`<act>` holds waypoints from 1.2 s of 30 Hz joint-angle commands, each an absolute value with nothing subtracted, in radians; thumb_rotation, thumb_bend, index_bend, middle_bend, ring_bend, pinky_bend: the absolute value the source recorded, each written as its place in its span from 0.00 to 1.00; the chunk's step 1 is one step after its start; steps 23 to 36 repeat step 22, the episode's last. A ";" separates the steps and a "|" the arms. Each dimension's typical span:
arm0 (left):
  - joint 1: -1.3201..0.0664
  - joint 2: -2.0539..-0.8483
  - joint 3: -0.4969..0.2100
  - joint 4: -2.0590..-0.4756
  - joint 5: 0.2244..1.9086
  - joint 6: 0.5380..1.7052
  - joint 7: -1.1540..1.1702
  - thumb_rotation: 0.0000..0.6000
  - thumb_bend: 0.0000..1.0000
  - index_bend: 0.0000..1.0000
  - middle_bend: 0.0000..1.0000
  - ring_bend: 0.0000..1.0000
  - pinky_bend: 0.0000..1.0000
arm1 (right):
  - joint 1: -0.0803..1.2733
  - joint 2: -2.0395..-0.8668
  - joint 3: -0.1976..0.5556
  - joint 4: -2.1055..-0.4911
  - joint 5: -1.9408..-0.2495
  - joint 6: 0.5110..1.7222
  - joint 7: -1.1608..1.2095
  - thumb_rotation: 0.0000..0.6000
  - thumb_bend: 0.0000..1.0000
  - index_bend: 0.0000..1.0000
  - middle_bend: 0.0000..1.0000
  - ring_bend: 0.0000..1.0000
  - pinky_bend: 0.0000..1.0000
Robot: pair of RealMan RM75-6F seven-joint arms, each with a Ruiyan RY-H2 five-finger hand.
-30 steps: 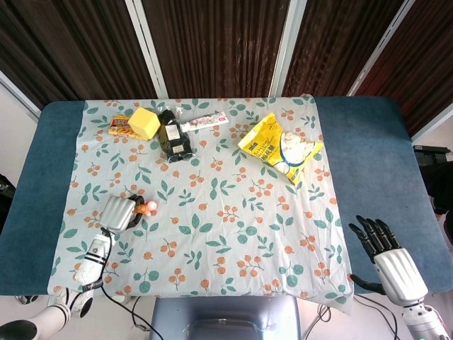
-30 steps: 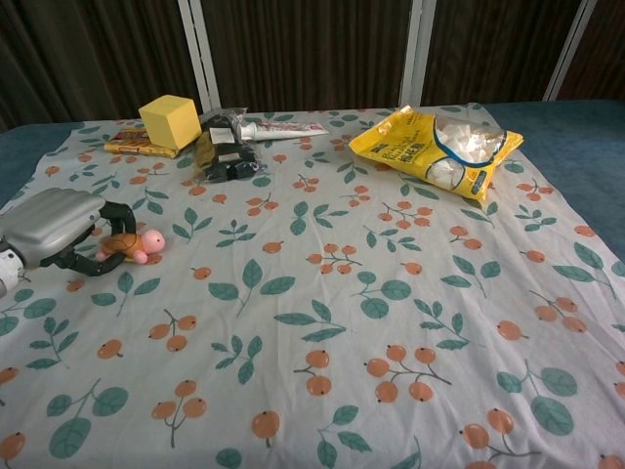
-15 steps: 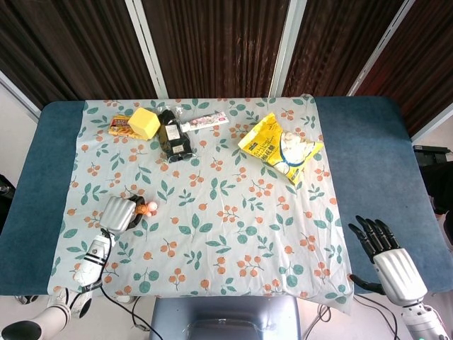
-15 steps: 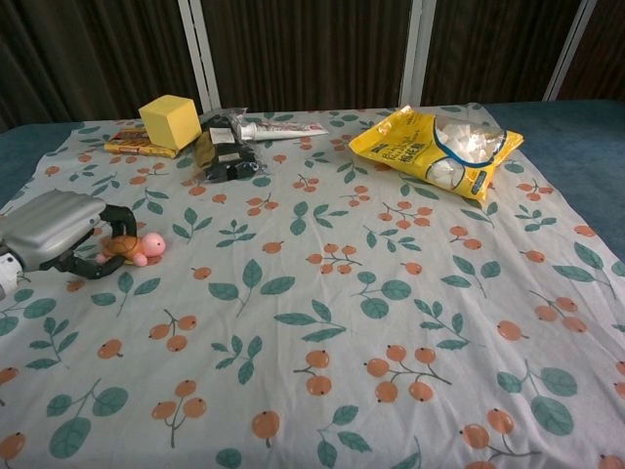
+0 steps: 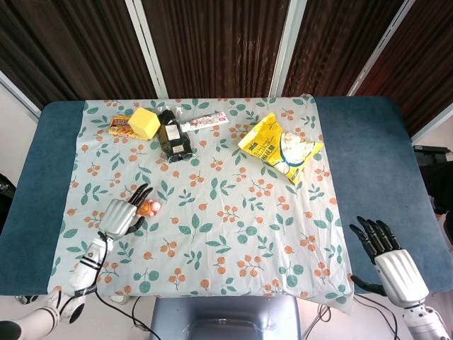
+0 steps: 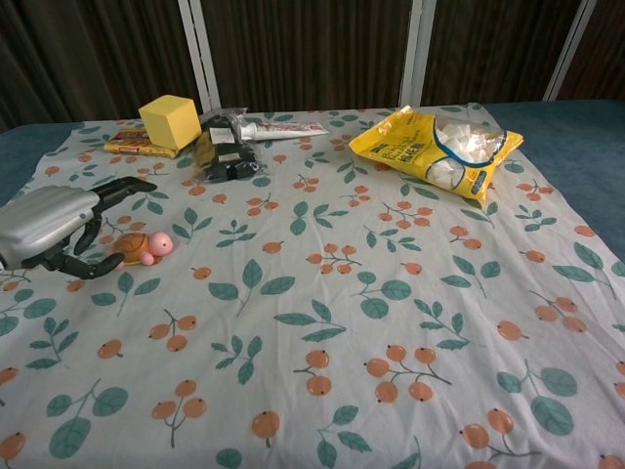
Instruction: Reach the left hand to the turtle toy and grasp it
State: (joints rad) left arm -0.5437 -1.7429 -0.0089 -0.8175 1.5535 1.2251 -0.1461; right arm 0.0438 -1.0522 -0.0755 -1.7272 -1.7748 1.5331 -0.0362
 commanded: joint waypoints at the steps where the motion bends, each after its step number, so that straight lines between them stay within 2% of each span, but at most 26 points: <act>1: -0.496 -1.359 0.132 -1.391 1.651 1.247 -0.237 1.00 0.41 0.00 0.02 0.14 0.31 | 0.046 -1.050 -0.076 -1.729 -1.767 1.524 -0.034 1.00 0.13 0.00 0.00 0.00 0.00; 4: -0.435 -1.201 0.200 -1.576 1.713 1.332 -0.125 1.00 0.40 0.00 0.03 0.04 0.10 | 0.052 -1.046 -0.083 -1.738 -1.761 1.498 -0.036 1.00 0.13 0.00 0.00 0.00 0.00; 7: -0.297 -1.185 0.210 -1.606 1.719 1.517 0.060 1.00 0.39 0.00 0.02 0.00 0.04 | 0.050 -1.041 -0.088 -1.749 -1.765 1.499 -0.041 1.00 0.13 0.00 0.00 0.00 0.00; 9: -0.206 -1.221 0.209 -1.569 1.724 1.640 0.091 1.00 0.39 0.00 0.01 0.00 0.03 | 0.046 -1.040 -0.087 -1.755 -1.767 1.507 -0.040 1.00 0.13 0.00 0.00 0.00 0.00; 11: -0.148 -1.254 0.211 -1.507 1.729 1.710 0.071 1.00 0.39 0.00 0.00 0.00 0.03 | 0.044 -1.043 -0.084 -1.756 -1.765 1.513 -0.039 1.00 0.13 0.00 0.00 0.00 0.00; 13: -0.123 -1.252 0.221 -1.476 1.730 1.713 0.090 1.00 0.39 0.00 0.00 0.00 0.04 | 0.045 -1.050 -0.080 -1.753 -1.761 1.510 -0.051 1.00 0.13 0.00 0.00 0.00 0.00; 18: -0.109 -1.251 0.196 -1.450 1.758 1.745 0.053 1.00 0.39 0.00 0.00 0.00 0.04 | 0.051 -1.059 -0.087 -1.759 -1.754 1.479 -0.074 1.00 0.13 0.00 0.00 0.00 0.00; 22: -0.105 -1.249 0.179 -1.442 1.748 1.728 0.037 1.00 0.39 0.00 0.00 0.00 0.04 | 0.052 -1.060 -0.085 -1.759 -1.748 1.475 -0.080 1.00 0.13 0.00 0.00 0.00 0.00; 36: -0.105 -1.249 0.179 -1.442 1.748 1.728 0.037 1.00 0.39 0.00 0.00 0.00 0.04 | 0.052 -1.060 -0.085 -1.759 -1.748 1.475 -0.080 1.00 0.13 0.00 0.00 0.00 0.00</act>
